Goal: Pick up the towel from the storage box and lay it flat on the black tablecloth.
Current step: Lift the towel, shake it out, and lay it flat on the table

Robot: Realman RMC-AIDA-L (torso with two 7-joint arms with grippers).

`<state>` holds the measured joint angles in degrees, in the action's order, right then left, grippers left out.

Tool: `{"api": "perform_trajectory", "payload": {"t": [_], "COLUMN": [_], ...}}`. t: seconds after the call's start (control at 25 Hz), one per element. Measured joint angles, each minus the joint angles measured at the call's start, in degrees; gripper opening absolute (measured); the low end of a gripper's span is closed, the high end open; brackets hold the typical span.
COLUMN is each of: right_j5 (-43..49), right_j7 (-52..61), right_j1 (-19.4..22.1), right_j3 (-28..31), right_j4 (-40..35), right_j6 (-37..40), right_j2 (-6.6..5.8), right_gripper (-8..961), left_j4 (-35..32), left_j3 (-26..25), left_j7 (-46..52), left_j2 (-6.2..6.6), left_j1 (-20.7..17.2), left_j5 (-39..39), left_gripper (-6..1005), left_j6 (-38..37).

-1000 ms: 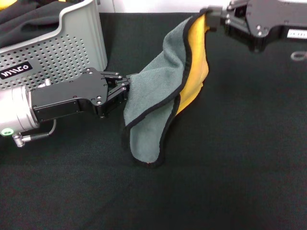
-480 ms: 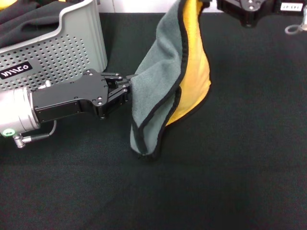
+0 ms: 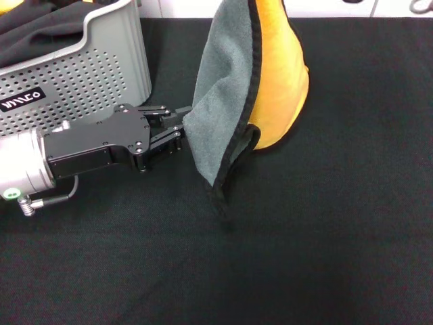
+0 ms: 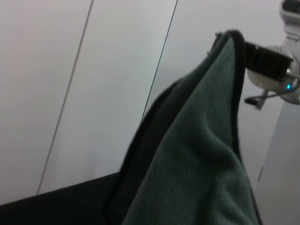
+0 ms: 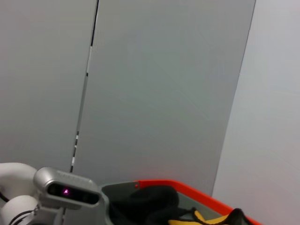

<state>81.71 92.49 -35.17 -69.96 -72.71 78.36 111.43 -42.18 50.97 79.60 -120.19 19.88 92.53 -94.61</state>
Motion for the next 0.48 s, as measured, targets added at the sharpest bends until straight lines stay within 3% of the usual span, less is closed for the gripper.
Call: {"api": "perform_trajectory", "payload": {"t": [0.48], "right_j5": [3.50], "right_j7": [3.37], "right_j1": [0.83], "right_j3": [0.75], "right_j4": [-8.42], "right_j6": [-4.15], "right_j2": [1.01], "right_gripper": [5], "left_j4": [2.03], "left_j3": [0.04], "left_j7": [-0.49], "left_j2": [0.11], "left_j1": [0.00], "left_j5": [4.11], "left_gripper": [242], "left_j6": [0.05]}}
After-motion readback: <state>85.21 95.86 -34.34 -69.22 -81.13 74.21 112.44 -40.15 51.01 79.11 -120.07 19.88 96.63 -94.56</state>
